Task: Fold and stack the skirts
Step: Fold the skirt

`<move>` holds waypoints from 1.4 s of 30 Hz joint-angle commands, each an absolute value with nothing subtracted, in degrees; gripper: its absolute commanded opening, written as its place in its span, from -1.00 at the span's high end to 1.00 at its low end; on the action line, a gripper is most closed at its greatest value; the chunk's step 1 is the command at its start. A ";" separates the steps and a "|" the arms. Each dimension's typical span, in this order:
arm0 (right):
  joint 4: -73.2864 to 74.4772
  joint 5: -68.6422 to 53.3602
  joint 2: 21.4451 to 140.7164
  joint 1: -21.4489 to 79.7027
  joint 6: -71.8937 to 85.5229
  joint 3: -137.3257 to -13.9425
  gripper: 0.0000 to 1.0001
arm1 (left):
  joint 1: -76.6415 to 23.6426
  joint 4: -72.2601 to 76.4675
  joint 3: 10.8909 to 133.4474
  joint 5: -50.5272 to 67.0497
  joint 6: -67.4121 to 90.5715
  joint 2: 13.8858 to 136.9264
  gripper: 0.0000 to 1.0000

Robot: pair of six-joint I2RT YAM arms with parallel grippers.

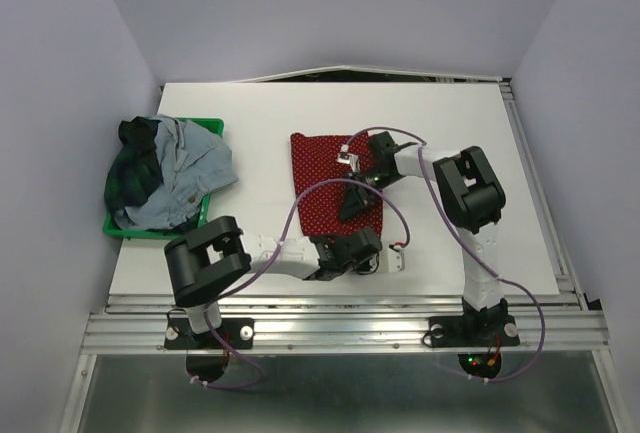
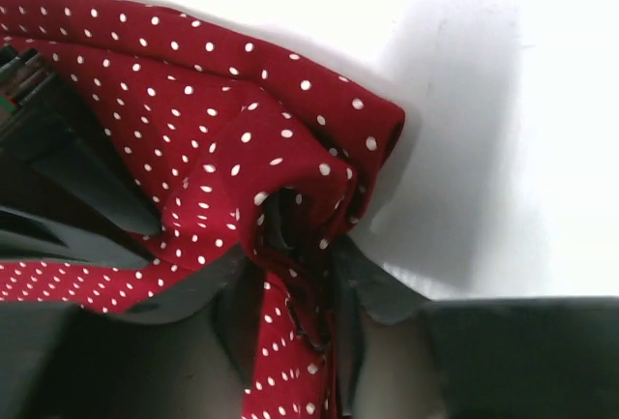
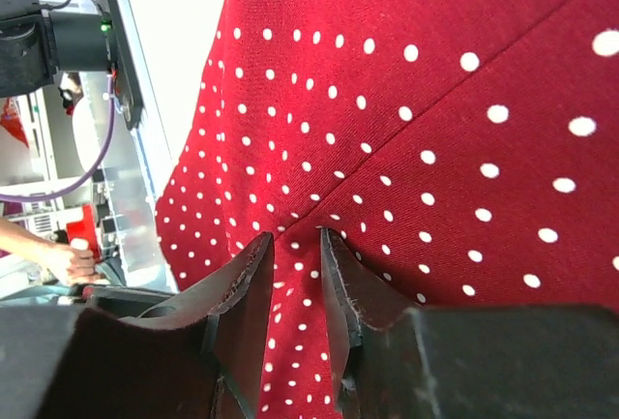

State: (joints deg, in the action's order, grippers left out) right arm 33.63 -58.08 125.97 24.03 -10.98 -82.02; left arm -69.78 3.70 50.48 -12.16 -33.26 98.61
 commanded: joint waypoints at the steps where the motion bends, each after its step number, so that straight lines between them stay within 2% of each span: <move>1: 34.80 -49.31 129.02 24.26 -14.24 -80.51 0.35 | -69.52 -0.70 47.90 -13.36 -32.69 103.10 0.45; 2: 34.72 -49.48 128.94 24.26 -14.33 -80.42 0.35 | -69.43 -1.92 48.25 -12.75 -32.52 103.10 0.66; 5: 34.72 -49.75 128.41 24.26 -14.50 -80.51 0.35 | -69.43 -6.83 50.62 -10.38 -32.08 102.22 0.85; 6: 34.72 -49.92 128.06 24.26 -14.33 -80.68 0.35 | -69.52 -8.16 51.32 -8.63 -31.56 101.78 1.00; 11: 36.12 -50.98 126.13 24.87 -15.12 -82.17 0.35 | -69.43 -20.37 58.17 0.60 -31.20 97.83 1.00; 14: 36.30 -51.33 123.49 24.87 -12.93 -84.01 0.24 | -69.52 -24.87 61.78 8.07 -31.29 95.80 1.00; 19: 36.21 -53.00 124.54 20.74 -7.30 -99.73 0.10 | -69.79 -31.03 65.12 13.88 -31.38 95.80 1.00; 22: 36.30 -48.53 128.40 19.42 -6.85 -110.19 0.02 | -69.70 -33.92 66.71 17.66 -30.59 97.03 1.00; 28: 35.77 -37.62 138.15 18.90 -8.16 -120.22 0.00 | -69.61 -38.49 71.18 21.44 -30.41 98.08 1.00; 34: 37.79 -42.00 142.65 18.90 -10.63 -116.47 0.14 | -67.77 -46.13 79.25 24.70 -33.56 100.54 1.00; 42: 35.42 -49.83 138.96 20.74 -14.50 -104.33 0.33 | -61.71 -54.05 91.30 18.90 -41.30 105.55 1.00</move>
